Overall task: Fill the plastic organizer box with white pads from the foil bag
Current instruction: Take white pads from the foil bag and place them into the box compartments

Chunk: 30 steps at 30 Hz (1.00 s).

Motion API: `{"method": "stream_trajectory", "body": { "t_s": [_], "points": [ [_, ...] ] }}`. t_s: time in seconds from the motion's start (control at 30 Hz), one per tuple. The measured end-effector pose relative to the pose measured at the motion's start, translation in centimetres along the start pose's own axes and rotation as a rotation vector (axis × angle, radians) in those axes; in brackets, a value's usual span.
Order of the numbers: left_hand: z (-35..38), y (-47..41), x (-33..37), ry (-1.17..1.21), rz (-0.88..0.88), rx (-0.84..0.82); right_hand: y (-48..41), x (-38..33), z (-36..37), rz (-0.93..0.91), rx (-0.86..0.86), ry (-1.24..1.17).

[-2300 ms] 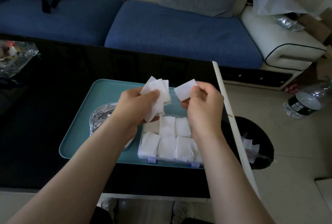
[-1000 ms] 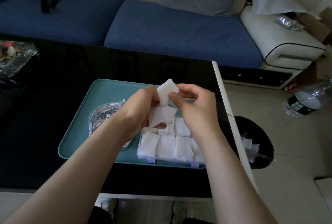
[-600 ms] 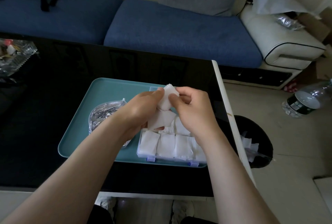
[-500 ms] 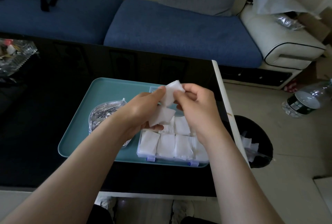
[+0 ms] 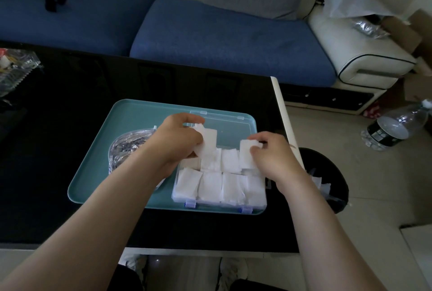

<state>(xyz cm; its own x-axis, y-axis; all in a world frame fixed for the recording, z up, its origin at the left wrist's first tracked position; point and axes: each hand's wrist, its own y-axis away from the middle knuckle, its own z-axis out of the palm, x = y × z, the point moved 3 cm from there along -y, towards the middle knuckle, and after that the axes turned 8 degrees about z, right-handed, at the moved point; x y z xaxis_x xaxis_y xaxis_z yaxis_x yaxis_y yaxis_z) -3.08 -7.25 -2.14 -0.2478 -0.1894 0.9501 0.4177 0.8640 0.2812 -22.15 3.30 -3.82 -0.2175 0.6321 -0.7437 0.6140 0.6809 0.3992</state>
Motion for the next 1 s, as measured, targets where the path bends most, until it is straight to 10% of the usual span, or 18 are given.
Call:
{"method": "stream_trajectory", "body": {
  "t_s": [0.3,0.87,1.0],
  "points": [
    [-0.1,-0.7,-0.2,0.060,0.091,0.212,1.2,-1.3,2.2,-0.035,-0.156,-0.114],
    [-0.7,-0.8,-0.6,-0.015,0.071,0.169,0.6,-0.9,6.4,-0.289,0.156,0.372],
    [-0.7,-0.7,-0.6,0.029,0.052,0.132,1.1,-2.7,5.2,-0.278,0.072,-0.055]
  ]
}}
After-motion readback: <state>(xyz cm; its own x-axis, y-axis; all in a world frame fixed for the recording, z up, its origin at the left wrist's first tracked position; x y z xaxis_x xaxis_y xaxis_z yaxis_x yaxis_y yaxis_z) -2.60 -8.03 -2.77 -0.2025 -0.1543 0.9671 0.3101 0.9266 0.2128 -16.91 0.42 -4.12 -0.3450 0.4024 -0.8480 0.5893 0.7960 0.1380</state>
